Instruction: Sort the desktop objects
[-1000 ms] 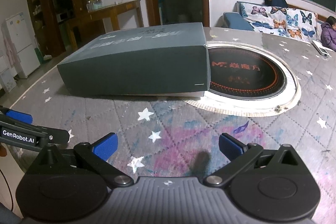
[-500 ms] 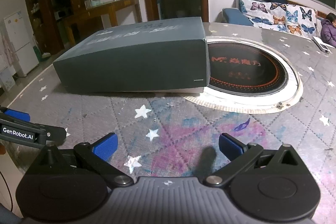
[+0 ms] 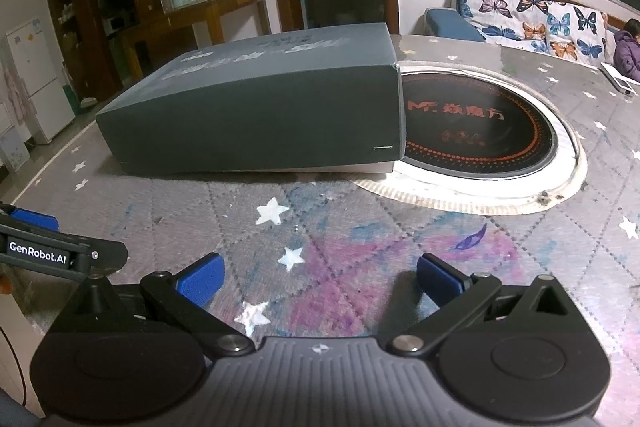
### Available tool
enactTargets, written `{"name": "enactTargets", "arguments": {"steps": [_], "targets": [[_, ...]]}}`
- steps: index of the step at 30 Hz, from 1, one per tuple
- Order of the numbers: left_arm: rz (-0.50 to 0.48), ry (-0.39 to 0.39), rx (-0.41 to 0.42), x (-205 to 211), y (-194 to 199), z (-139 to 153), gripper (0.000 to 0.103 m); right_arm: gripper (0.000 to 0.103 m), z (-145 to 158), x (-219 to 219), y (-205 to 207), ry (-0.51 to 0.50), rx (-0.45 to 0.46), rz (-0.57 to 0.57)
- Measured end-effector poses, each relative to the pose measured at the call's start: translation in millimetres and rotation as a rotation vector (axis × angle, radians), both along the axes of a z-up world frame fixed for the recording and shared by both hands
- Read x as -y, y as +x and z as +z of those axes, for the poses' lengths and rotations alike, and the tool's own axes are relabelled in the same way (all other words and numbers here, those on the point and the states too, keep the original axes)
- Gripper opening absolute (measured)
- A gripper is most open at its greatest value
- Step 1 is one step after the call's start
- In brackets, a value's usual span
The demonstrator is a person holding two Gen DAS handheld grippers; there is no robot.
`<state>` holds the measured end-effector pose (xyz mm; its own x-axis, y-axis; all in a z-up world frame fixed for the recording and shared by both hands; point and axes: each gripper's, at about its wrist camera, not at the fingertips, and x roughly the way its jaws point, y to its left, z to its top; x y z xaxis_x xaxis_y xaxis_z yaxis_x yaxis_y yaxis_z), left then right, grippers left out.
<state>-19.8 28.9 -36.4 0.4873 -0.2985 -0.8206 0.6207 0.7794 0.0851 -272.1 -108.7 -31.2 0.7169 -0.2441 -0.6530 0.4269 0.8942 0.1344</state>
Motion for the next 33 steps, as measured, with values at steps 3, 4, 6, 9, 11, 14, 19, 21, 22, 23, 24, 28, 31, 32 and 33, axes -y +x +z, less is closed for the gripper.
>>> {"name": "enactTargets", "arguments": {"steps": [3,4,6,9,11,14,19,21,22,23,24,28,31,32,33], "targets": [[0.002,-0.003,-0.004,0.6,2.2,-0.9,0.103,0.103,-0.4,0.7,1.3,0.000,0.001,0.000],[0.002,-0.005,-0.006,0.7,2.9,-1.1,0.103,0.103,-0.5,1.0,1.8,-0.001,0.000,0.000],[0.002,-0.008,-0.009,0.8,4.4,-1.3,0.103,0.103,-0.9,1.7,2.7,-0.003,-0.001,0.000],[0.005,-0.013,-0.015,0.9,6.5,-1.8,0.103,0.103,-1.4,1.9,4.1,-0.009,-0.004,0.000],[0.005,-0.016,-0.014,1.2,7.5,-2.0,0.103,0.103,-1.7,1.5,5.1,-0.013,-0.005,0.001],[0.006,-0.024,-0.016,0.6,8.9,-2.3,0.103,0.103,-1.9,1.7,6.1,-0.015,-0.004,0.000],[0.010,-0.040,-0.001,-3.3,12.9,-2.2,0.103,0.103,-2.1,4.0,6.5,-0.015,0.003,-0.007],[0.016,-0.044,0.015,-6.4,14.9,-1.3,0.103,0.103,-1.6,6.1,6.6,-0.013,0.008,-0.015],[0.021,-0.046,0.022,-8.1,16.3,-0.9,0.103,0.103,-1.2,7.6,6.0,-0.012,0.013,-0.020],[0.029,-0.048,0.026,-10.0,18.3,-0.5,0.103,0.103,-0.7,9.8,4.9,-0.013,0.017,-0.029],[0.036,-0.050,0.031,-12.0,20.2,-0.1,0.103,0.103,-0.1,12.3,3.7,-0.013,0.021,-0.039],[0.074,-0.057,0.032,-19.4,30.4,-0.2,0.103,0.103,2.0,24.7,-1.8,-0.014,0.032,-0.083],[0.093,-0.056,0.029,-22.0,35.4,-1.1,0.103,0.103,2.6,31.1,-4.6,-0.014,0.034,-0.103],[0.093,-0.054,0.030,-21.7,35.8,-1.3,0.103,0.103,2.4,32.1,-5.0,-0.013,0.034,-0.106],[0.093,-0.051,0.033,-21.4,36.3,-1.5,0.103,0.103,2.3,33.1,-5.4,-0.012,0.034,-0.110]]}}
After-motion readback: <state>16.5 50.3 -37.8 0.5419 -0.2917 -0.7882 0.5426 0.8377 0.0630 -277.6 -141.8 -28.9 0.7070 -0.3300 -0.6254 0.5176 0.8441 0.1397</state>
